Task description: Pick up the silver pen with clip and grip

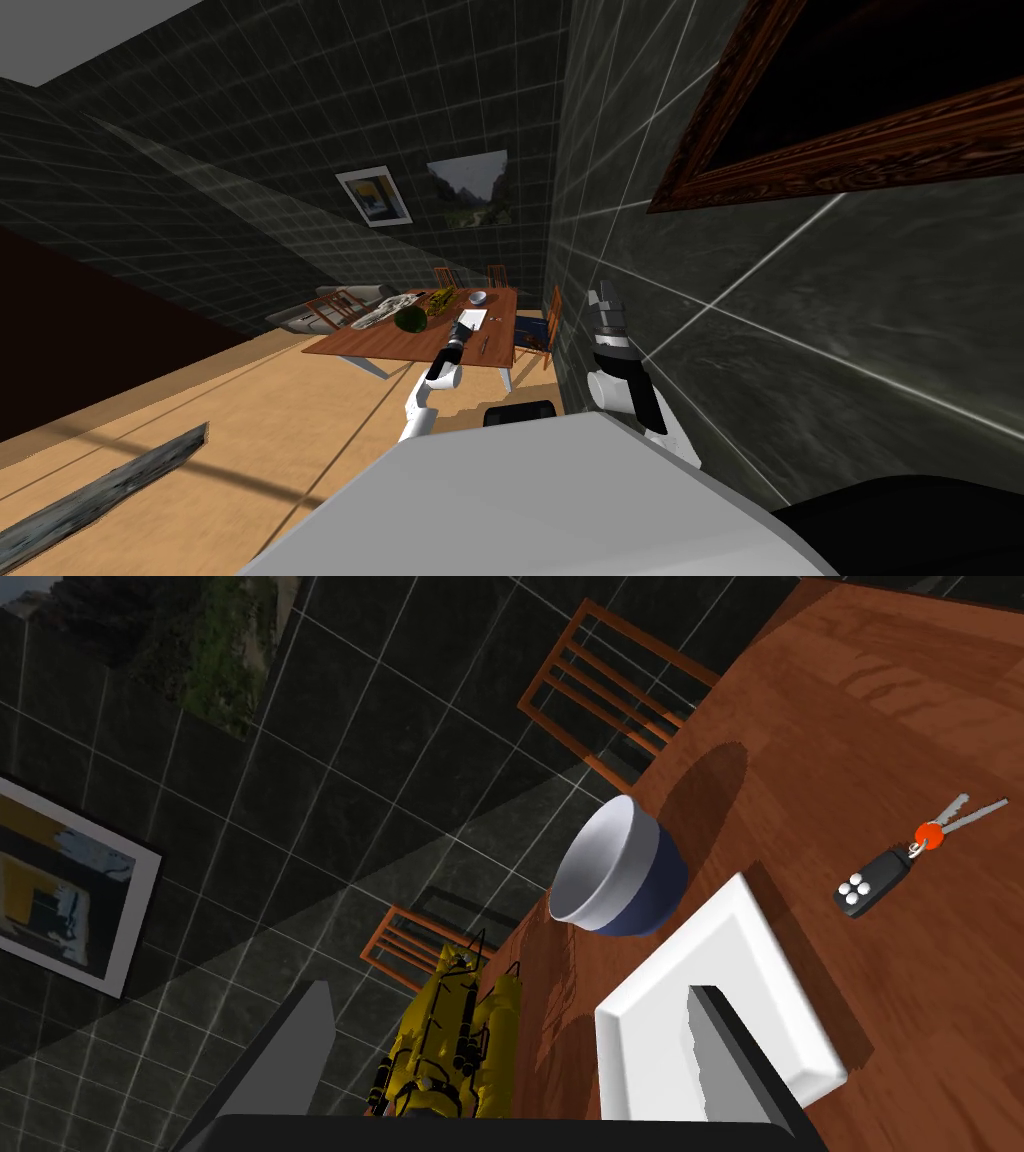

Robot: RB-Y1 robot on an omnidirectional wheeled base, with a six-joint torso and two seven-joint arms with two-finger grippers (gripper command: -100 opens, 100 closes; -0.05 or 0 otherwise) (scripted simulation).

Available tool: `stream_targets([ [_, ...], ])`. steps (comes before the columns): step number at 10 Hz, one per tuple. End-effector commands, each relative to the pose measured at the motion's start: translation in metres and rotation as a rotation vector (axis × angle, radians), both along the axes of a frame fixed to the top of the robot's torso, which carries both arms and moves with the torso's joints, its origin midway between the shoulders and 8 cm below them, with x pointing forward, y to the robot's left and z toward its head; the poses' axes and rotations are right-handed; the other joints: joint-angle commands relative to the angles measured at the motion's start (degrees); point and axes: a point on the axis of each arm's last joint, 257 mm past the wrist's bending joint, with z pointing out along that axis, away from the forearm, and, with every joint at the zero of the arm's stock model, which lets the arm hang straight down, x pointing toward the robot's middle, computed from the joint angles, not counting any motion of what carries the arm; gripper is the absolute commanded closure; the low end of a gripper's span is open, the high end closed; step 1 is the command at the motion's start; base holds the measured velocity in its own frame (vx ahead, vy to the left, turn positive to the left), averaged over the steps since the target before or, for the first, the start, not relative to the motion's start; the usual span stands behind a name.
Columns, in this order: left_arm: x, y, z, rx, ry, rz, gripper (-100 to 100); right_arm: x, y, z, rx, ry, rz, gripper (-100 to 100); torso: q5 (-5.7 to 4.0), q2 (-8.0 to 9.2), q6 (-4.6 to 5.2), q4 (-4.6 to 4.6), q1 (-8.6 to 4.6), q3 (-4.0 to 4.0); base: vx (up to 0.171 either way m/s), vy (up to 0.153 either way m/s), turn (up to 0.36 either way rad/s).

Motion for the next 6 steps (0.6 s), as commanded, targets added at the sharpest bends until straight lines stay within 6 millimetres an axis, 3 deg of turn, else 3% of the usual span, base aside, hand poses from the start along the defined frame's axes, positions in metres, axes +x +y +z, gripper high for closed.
stream_targets([
  [1, 0.007, -0.005, -0.020, -0.072, 0.066, -0.003, -100, 0.000, 0.000, 0.000, 0.000, 0.000, 0.000, 0, 0.00, 0.00, 0.00, 0.00, 0.00, 0.00, 0.013, -0.004, 0.020],
  [2, 0.007, -0.005, -0.022, -0.072, 0.074, -0.003, -100, 0.000, 0.000, 0.000, 0.000, 0.000, 0.000, 0, 0.00, 0.00, 0.00, 0.01, 0.00, 0.00, 0.011, -0.003, 0.007],
  [6, 0.025, -0.019, -0.068, -0.236, 0.230, -0.006, -100, 0.000, 0.000, 0.000, 0.000, 0.000, 0.000, 0, 0.00, 0.01, -0.01, 0.00, 0.00, 0.00, 0.013, -0.003, 0.018],
])
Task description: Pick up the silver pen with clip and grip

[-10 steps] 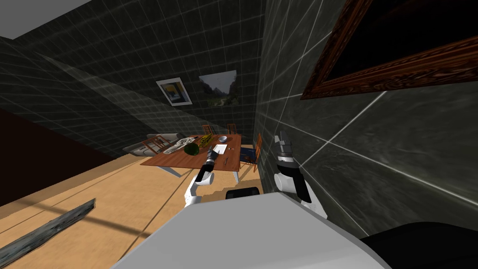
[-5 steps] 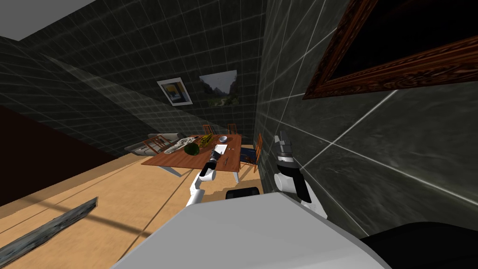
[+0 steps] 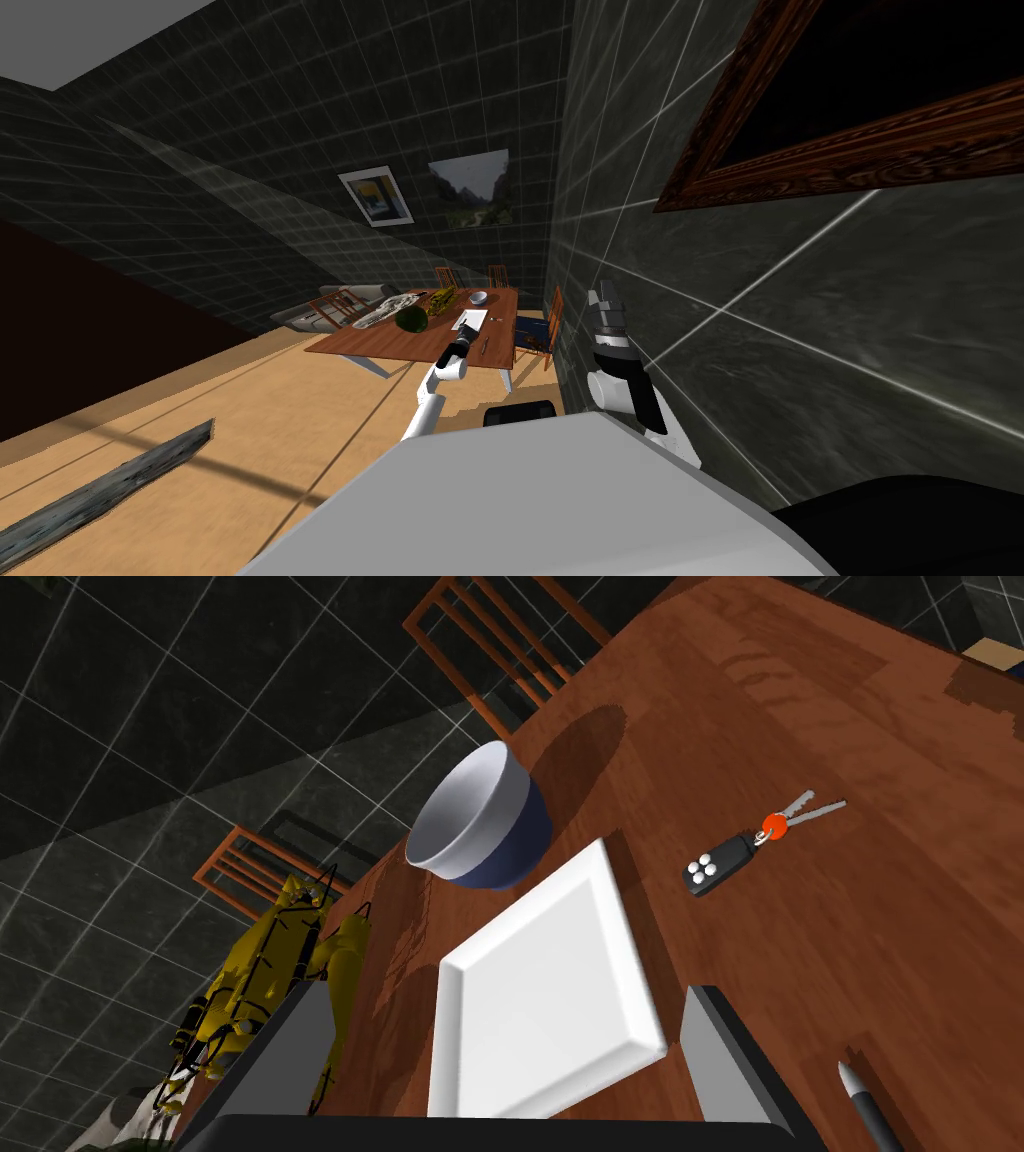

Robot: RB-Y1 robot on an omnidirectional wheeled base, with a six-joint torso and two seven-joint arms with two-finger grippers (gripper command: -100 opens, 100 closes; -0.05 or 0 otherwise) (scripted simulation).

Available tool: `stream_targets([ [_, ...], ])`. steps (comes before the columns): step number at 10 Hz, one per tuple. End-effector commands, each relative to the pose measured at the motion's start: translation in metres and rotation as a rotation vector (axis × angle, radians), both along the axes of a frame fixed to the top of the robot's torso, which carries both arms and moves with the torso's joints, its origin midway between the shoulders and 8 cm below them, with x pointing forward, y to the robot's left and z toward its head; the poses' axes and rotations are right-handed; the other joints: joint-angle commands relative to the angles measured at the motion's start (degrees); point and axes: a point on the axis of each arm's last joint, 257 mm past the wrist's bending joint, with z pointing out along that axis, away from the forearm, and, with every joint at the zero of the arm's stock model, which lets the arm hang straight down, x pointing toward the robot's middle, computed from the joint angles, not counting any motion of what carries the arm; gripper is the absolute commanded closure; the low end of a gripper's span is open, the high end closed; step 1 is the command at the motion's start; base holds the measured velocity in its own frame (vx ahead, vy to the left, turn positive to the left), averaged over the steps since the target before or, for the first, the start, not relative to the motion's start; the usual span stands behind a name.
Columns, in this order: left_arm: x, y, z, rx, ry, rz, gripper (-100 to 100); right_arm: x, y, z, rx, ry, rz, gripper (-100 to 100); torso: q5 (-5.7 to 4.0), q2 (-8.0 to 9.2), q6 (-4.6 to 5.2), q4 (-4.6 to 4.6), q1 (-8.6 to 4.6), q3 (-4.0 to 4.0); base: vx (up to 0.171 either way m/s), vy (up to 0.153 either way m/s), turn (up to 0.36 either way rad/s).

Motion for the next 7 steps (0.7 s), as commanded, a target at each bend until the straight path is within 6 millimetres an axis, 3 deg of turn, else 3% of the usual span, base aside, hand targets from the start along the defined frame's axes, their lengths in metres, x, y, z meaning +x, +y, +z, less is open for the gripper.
stream_targets([
  [1, 0.002, -0.002, -0.011, -0.031, 0.042, 0.003, -100, 0.000, 0.000, 0.000, 0.000, 0.000, 0.000, 0, 0.00, 0.00, 0.00, 0.00, 0.00, 0.00, 0.010, -0.002, 0.007],
  [4, 0.009, -0.012, -0.044, -0.130, 0.158, 0.012, -100, 0.000, 0.000, 0.000, 0.000, 0.000, 0.000, 0, 0.00, 0.02, 0.00, 0.00, 0.00, 0.01, 0.011, -0.003, 0.014],
  [7, 0.010, -0.016, -0.061, -0.176, 0.219, 0.021, -100, 0.000, 0.000, 0.000, 0.000, 0.000, 0.000, 0, 0.00, 0.02, 0.00, 0.01, 0.00, 0.01, 0.010, -0.003, 0.011],
])
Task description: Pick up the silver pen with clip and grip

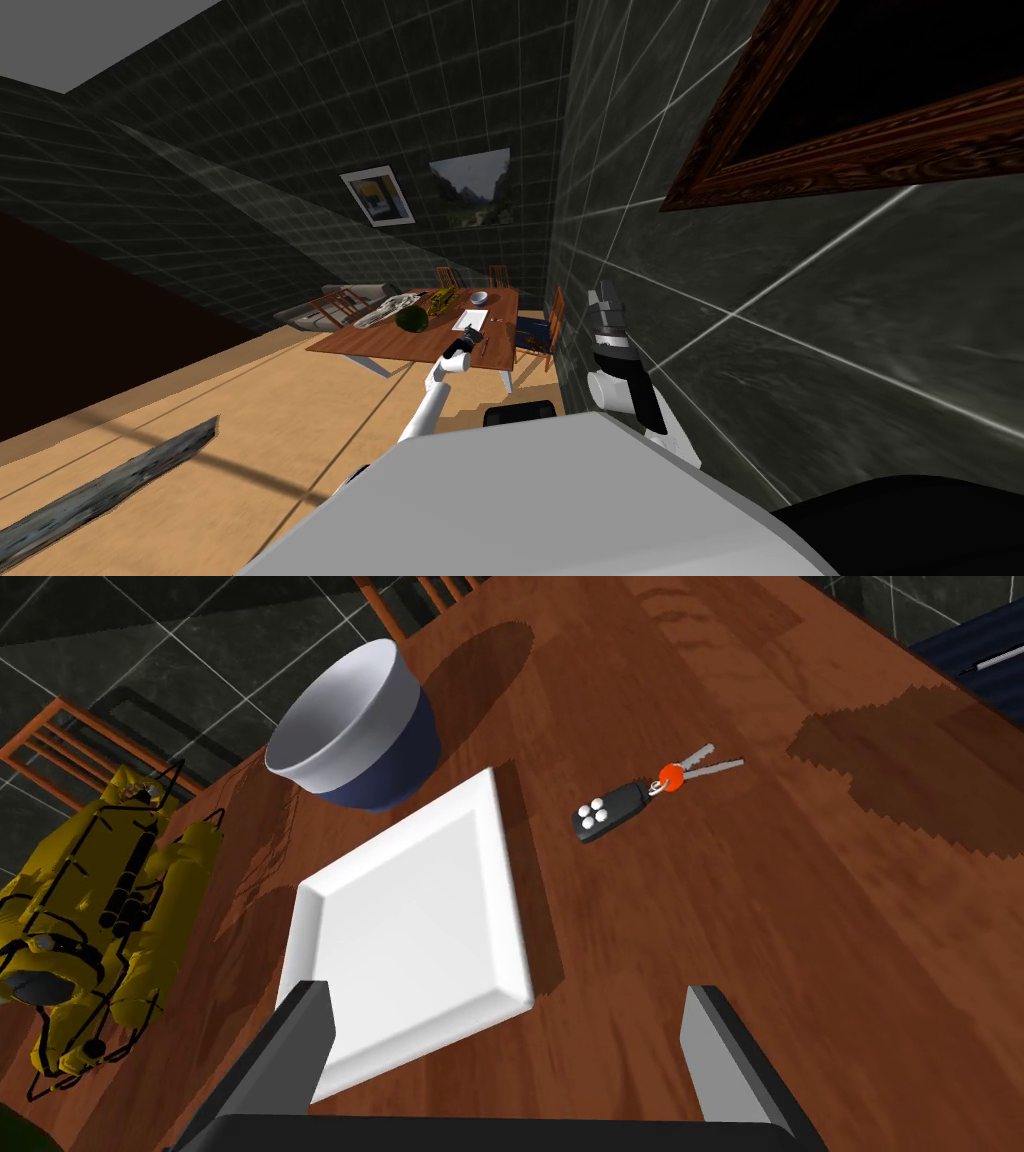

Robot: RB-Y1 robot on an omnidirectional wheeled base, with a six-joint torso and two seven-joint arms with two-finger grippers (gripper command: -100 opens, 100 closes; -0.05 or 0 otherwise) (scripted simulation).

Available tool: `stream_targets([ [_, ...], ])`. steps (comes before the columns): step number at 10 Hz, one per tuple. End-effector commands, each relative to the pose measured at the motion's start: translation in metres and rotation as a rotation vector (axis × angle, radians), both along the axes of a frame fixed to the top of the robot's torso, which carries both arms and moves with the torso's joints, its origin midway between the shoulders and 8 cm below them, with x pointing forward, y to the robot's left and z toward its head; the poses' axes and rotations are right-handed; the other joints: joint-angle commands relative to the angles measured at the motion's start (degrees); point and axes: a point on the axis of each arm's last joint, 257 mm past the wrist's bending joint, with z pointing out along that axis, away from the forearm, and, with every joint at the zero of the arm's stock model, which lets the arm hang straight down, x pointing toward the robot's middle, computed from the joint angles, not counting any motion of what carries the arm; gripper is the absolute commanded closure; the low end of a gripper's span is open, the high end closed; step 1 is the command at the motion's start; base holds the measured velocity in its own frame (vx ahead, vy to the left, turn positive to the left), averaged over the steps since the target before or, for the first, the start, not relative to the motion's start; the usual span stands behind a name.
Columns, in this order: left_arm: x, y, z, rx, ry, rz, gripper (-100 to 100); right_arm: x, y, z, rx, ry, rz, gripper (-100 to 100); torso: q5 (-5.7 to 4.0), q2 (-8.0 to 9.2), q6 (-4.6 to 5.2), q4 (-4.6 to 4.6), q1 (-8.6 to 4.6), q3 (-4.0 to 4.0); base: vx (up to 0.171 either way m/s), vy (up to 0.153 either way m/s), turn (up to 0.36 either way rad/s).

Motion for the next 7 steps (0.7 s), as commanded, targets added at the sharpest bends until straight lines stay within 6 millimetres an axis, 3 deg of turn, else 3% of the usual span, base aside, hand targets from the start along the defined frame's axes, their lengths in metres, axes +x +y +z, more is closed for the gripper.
stream_targets([
  [1, 0.001, -0.007, -0.016, -0.051, 0.065, 0.010, -100, 0.000, 0.000, 0.000, 0.000, 0.000, 0.000, 0, 0.00, 0.00, 0.00, 0.00, 0.00, 0.00, 0.012, -0.003, 0.021],
  [7, 0.000, -0.017, -0.054, -0.167, 0.233, 0.050, -100, 0.000, 0.000, 0.000, 0.000, 0.000, 0.000, 0, 0.00, 0.00, -0.01, 0.00, 0.00, 0.00, 0.010, -0.002, 0.011],
])
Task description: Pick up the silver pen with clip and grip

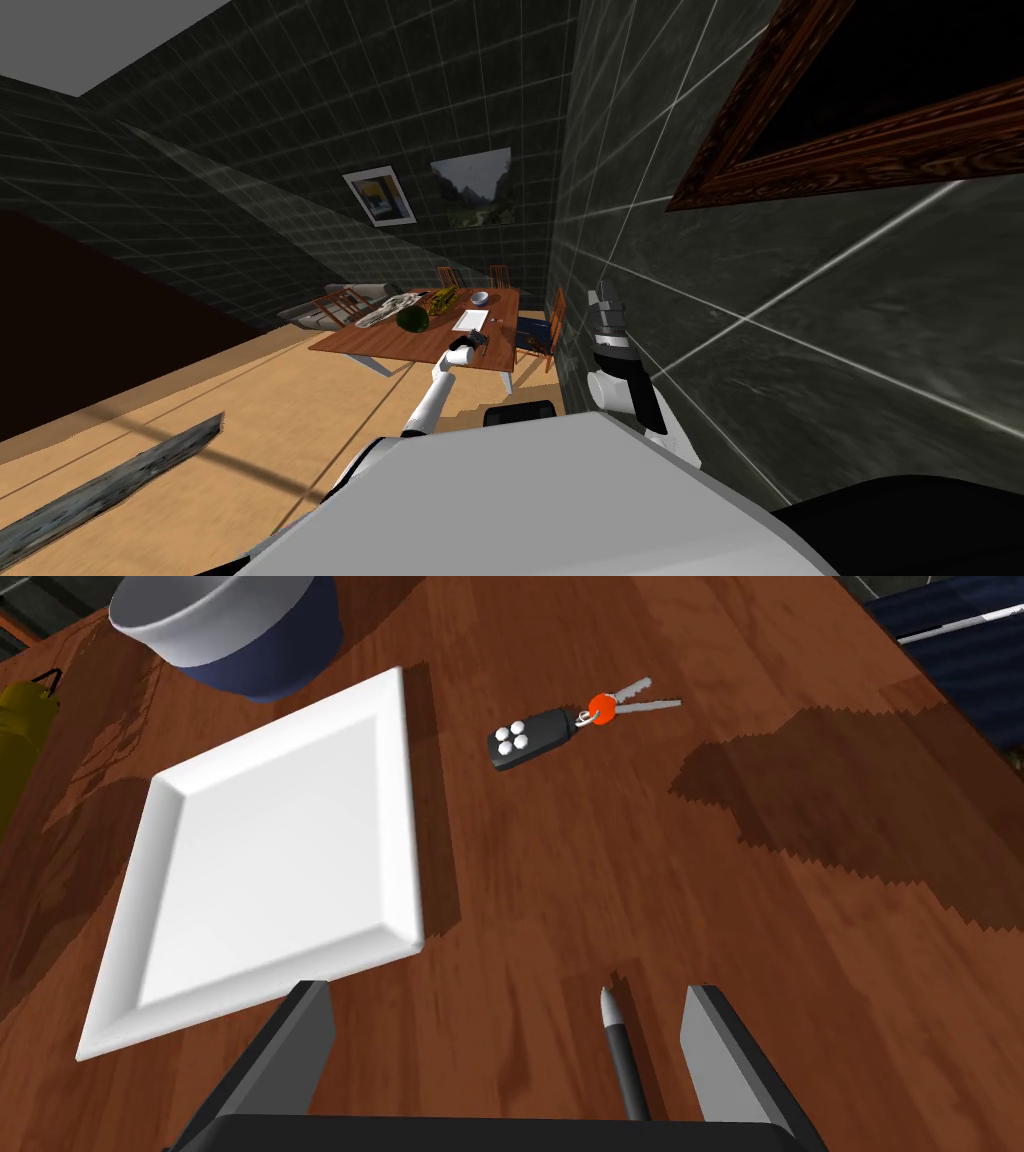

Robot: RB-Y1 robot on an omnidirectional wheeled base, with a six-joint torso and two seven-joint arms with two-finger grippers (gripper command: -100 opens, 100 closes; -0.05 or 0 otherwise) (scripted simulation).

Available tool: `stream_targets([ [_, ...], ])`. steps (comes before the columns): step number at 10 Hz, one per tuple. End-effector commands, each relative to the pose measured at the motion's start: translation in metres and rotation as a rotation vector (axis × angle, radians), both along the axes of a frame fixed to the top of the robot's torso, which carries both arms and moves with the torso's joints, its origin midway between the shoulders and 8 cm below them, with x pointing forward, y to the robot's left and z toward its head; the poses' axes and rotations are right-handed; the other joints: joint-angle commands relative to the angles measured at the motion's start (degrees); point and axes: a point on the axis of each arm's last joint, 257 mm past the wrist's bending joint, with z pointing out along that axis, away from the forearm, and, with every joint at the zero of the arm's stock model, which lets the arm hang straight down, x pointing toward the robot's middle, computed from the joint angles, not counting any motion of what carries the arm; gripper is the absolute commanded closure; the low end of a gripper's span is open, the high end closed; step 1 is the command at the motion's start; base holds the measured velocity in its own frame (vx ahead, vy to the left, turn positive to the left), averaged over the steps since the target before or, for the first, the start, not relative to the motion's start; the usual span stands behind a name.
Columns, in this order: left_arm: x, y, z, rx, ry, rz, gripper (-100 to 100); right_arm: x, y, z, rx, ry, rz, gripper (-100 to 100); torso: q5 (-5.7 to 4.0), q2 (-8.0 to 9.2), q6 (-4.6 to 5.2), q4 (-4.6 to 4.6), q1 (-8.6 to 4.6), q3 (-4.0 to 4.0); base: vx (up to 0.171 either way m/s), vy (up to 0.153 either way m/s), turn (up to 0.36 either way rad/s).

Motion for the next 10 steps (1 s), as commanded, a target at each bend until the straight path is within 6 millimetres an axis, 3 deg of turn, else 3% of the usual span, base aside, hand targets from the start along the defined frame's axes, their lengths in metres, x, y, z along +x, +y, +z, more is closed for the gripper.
stream_targets([
  [1, -0.004, 0.000, -0.013, -0.019, 0.043, 0.011, -100, 0.000, 0.000, 0.000, 0.000, 0.000, 0.000, 0, 0.00, 0.00, 0.00, 0.00, 0.00, 0.00, 0.010, -0.003, 0.008],
  [10, -0.024, -0.012, -0.066, -0.180, 0.343, 0.120, -100, 0.000, 0.000, 0.000, 0.000, 0.000, 0.000, 0, 0.00, 0.01, -0.01, 0.00, 0.00, 0.00, 0.011, -0.003, 0.013],
])
